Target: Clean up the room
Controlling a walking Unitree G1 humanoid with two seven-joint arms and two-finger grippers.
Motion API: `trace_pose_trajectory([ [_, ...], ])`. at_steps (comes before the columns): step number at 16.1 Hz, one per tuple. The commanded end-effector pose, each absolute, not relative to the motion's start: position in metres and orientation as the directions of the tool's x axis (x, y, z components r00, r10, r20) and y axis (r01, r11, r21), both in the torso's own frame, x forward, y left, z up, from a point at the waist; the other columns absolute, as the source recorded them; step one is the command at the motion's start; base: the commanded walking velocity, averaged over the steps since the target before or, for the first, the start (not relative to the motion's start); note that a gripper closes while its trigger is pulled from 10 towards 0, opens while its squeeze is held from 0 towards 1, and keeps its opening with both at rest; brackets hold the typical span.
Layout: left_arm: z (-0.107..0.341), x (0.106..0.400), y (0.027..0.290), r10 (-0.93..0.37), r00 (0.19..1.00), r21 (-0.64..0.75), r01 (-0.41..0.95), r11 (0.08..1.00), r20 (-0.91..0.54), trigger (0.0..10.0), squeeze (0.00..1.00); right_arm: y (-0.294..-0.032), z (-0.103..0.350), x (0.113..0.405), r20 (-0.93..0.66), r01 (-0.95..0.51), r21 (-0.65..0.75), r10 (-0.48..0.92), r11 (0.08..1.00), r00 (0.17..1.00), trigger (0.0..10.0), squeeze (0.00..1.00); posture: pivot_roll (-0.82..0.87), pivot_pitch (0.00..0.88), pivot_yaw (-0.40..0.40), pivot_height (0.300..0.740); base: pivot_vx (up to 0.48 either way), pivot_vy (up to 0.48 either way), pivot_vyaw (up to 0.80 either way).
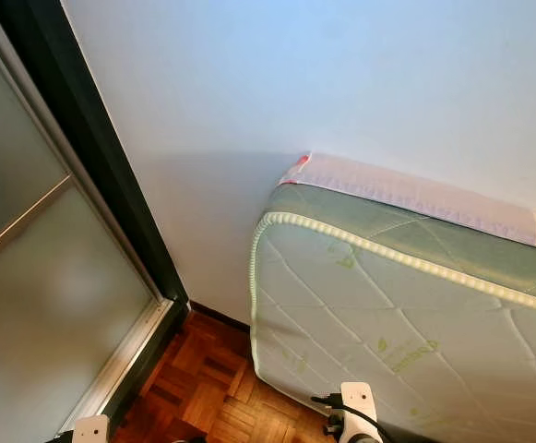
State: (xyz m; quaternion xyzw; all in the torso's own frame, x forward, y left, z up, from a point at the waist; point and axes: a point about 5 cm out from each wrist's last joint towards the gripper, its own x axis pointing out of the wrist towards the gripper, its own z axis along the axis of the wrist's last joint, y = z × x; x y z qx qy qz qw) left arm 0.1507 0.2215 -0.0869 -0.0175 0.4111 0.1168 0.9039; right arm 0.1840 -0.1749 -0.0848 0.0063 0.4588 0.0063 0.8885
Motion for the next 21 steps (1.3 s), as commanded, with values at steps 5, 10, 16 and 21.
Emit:
trace_pose_trajectory([
  [5,-0.077,0.195,0.198,0.051,0.609,-0.041,-0.136,0.99,-0.792,10.0,0.0,-0.185,-0.065,0.219,-0.752,0.084,0.104,0.023,0.991,0.659,10.0,0.0,-0.01,0.0,-0.004,0.74,0.0,0.0,0.0],
  [10,-0.08,0.183,0.211,0.074,0.592,-0.012,-0.139,0.99,-0.803,10.0,0.0,-0.18,-0.067,0.217,-0.759,0.041,0.099,0.049,0.994,0.649,10.0,0.0,-0.01,0.0,0.0,0.74,0.0,0.0,0.0],
  [16,-0.08,0.183,0.211,0.075,0.593,-0.013,-0.143,0.99,-0.802,10.0,0.0,-0.179,-0.066,0.217,-0.759,0.032,0.096,0.052,0.995,0.649,10.0,0.0,-0.01,0.0,-0.001,0.74,0.0,0.0,0.0],
  [21,-0.08,0.183,0.211,0.075,0.593,-0.013,-0.143,0.99,-0.802,10.0,0.0,-0.179,-0.066,0.217,-0.759,0.032,0.096,0.052,0.995,0.649,10.0,0.0,-0.01,0.0,-0.001,0.74,0.0,0.0,0.0],
])
